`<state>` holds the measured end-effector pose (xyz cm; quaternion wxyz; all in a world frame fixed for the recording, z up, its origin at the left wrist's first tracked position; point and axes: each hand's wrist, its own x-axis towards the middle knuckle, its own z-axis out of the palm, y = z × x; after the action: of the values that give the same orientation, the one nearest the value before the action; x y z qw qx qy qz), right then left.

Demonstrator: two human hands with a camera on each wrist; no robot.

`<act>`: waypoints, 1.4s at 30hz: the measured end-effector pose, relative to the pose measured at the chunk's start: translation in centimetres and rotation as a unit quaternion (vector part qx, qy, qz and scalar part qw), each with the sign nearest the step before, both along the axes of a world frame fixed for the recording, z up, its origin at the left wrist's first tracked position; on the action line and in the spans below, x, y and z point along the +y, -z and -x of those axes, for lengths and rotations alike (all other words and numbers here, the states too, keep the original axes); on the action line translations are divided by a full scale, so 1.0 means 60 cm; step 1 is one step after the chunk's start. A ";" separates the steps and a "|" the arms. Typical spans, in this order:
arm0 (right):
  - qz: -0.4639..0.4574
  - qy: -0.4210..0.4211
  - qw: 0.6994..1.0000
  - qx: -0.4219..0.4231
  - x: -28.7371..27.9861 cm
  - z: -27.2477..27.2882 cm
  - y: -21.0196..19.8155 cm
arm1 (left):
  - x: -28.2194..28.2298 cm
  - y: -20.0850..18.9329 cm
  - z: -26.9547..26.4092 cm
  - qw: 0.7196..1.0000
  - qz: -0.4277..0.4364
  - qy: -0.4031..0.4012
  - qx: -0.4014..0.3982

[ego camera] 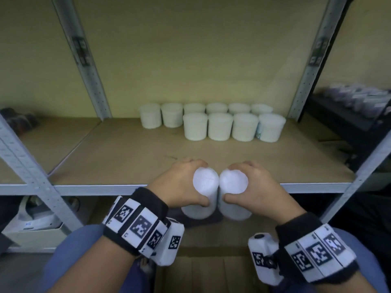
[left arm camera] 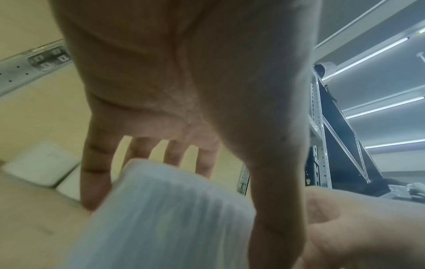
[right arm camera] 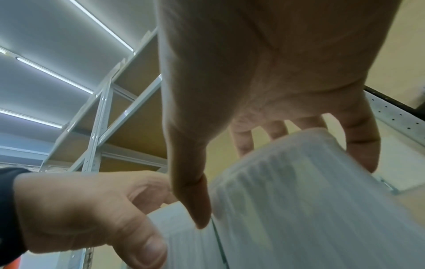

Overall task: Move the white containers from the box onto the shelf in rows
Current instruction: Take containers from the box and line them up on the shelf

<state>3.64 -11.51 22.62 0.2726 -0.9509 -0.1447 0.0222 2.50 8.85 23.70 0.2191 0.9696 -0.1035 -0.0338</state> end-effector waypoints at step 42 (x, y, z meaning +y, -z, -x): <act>0.055 -0.046 0.996 -0.052 0.032 -0.115 -0.021 | 0.023 0.001 -0.069 0.990 0.032 -0.101 -0.098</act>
<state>10.51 -9.58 23.89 0.2105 -0.9568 -0.2006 -0.0066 6.61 10.23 23.65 0.2411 0.9662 -0.0270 0.0866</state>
